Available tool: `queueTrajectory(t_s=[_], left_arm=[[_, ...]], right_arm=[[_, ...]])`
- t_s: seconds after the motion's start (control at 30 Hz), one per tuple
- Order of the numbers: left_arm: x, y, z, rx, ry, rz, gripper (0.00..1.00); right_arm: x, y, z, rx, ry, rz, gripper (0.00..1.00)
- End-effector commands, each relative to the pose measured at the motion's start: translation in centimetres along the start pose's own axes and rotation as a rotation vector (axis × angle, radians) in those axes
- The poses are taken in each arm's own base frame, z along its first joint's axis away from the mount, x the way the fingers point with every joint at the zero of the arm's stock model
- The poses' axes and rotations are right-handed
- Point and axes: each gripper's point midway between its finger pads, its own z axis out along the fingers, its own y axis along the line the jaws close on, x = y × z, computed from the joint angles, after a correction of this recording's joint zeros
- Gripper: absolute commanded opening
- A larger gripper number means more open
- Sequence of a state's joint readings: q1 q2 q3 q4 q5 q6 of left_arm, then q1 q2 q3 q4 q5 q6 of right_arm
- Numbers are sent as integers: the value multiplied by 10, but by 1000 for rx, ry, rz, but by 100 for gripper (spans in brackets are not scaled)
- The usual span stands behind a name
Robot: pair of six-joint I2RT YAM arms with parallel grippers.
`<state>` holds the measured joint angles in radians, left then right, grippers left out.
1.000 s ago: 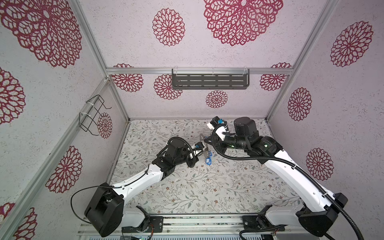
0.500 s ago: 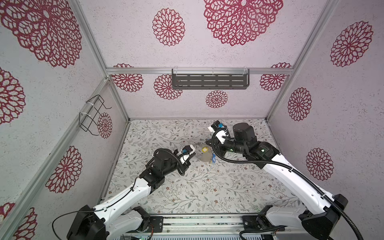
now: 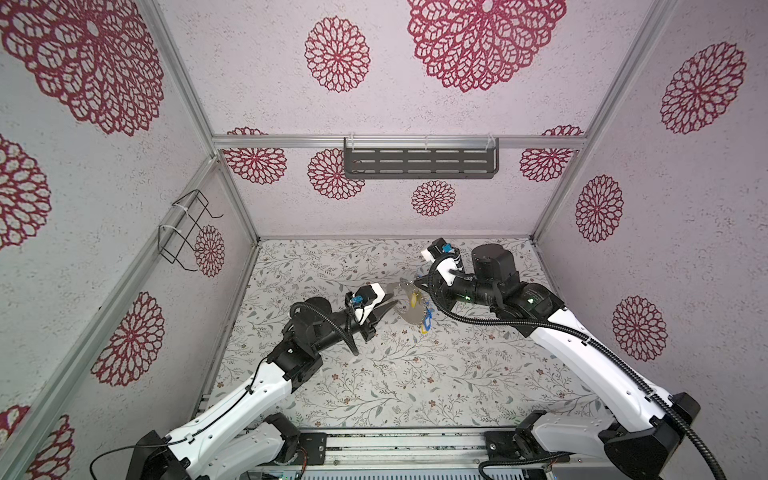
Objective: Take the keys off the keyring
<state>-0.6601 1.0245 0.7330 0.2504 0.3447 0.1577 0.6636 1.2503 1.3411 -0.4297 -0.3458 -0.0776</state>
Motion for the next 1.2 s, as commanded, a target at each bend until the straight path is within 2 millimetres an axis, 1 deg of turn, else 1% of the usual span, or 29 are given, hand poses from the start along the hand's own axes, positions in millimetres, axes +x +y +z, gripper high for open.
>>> queueTrajectory(t_s=[0.0, 0.13, 0.3, 0.47, 0.57, 0.73, 0.87, 1.1, 1.17], left_arm=[[-7, 0, 12, 20, -14, 82, 22], [-8, 4, 21, 16, -28, 147, 27], [-8, 8, 29, 46, -14, 145, 32], [-9, 2, 37, 113, -12, 120, 33], [-10, 0, 40, 131, -20, 107, 30], [-6, -3, 45, 151, -14, 89, 27], [-3, -1, 48, 145, -7, 88, 24], [-7, 3, 48, 122, -16, 98, 18], [-7, 3, 49, 121, -19, 97, 15]], right_arm=[[-15, 10, -18, -28, -62, -11, 0], [-11, 13, -20, -43, -50, -13, 0], [-8, 16, -22, -56, -45, -19, 0], [-6, 16, -20, -58, -43, -23, 0], [-7, 17, -21, -58, -46, -25, 0], [-11, 17, -24, -57, -58, -30, 0], [-12, 19, -26, -60, -63, -32, 0], [-11, 20, -26, -69, -60, -30, 0], [-12, 20, -27, -69, -61, -29, 0]])
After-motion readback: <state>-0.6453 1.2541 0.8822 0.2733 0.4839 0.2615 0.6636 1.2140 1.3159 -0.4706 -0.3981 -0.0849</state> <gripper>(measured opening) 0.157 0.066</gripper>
